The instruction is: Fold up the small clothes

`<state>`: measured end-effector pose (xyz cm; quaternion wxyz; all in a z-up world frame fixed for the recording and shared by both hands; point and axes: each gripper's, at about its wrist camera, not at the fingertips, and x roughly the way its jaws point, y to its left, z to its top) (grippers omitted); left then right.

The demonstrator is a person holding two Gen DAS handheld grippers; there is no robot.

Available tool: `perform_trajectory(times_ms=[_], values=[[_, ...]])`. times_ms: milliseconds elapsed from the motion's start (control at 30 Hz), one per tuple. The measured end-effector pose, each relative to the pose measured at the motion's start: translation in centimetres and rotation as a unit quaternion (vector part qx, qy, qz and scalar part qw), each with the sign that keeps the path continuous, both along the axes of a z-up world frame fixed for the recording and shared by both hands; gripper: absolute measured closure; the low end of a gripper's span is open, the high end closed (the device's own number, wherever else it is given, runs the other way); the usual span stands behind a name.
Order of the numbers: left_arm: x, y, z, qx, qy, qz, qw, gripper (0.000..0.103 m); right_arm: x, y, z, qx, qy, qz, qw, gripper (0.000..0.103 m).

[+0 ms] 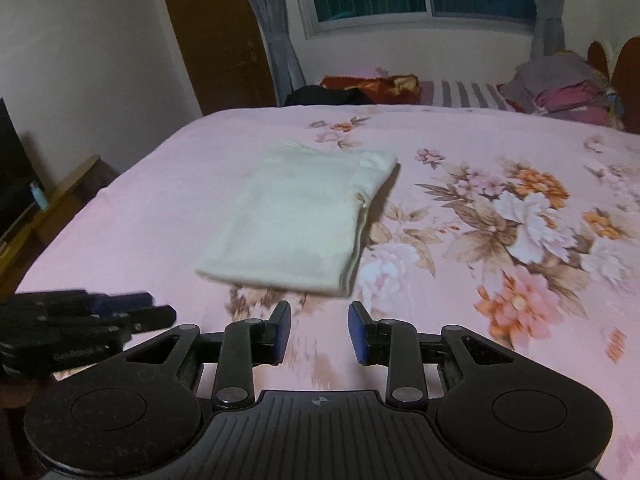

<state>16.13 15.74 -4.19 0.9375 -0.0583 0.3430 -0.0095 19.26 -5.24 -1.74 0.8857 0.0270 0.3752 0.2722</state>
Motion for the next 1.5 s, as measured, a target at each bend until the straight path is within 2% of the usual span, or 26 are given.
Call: perform_trajectory(times_ms=[33, 67, 100, 133, 200, 333, 500, 633, 967, 1200, 1500], values=[[-0.8, -0.3, 0.4, 0.006, -0.009, 0.01, 0.9999, 0.018, -0.8, -0.4, 0.1, -0.002, -0.003, -0.003, 1.0, 0.071], [-1.7, -0.6, 0.8, 0.013, -0.018, 0.018, 0.9996, 0.008, -1.6, -0.7, 0.2, -0.003, -0.006, -0.011, 1.0, 0.053], [-2.6, -0.9, 1.2, 0.019, -0.027, 0.022, 0.9992, 0.004, -2.4, -1.1, 0.4, -0.003, -0.007, -0.021, 1.0, 0.011], [-3.3, -1.3, 1.6, 0.024, -0.032, 0.026, 0.9989, 0.001, -3.2, -1.6, 0.5, -0.001, -0.013, -0.032, 0.999, 0.0], [-4.8, -1.9, 2.2, 0.027, -0.037, 0.033, 0.9984, 0.0, -5.0, -2.3, 0.9, 0.0, -0.037, -0.046, 0.998, 0.0], [-6.8, -2.8, 2.9, 0.001, -0.03, 0.037, 0.9989, 0.0, -7.2, -3.3, 1.5, -0.021, -0.036, -0.054, 0.998, 0.0], [-9.0, -4.2, 3.7, 0.007, -0.041, 0.037, 0.9985, 0.0, -10.0, -4.1, 2.1, -0.05, -0.059, -0.082, 0.994, 0.0], [-10.2, -4.6, 4.3, 0.008, -0.046, 0.03, 0.9984, 0.0, -11.4, -5.0, 2.5, -0.052, -0.065, -0.09, 0.992, 0.0], [-11.1, -6.1, 5.3, 0.022, -0.072, 0.015, 0.9971, 0.0, -12.8, -5.8, 3.5, -0.05, -0.081, -0.091, 0.991, 0.0], [-11.1, -6.2, 5.4, 0.027, -0.071, 0.015, 0.997, 0.0, -13.1, -5.7, 4.7, -0.042, -0.096, -0.085, 0.991, 0.0], [-11.0, -6.0, 5.5, 0.024, -0.073, 0.014, 0.997, 0.0, -13.2, -5.6, 4.6, -0.048, -0.094, -0.08, 0.991, 0.0]])
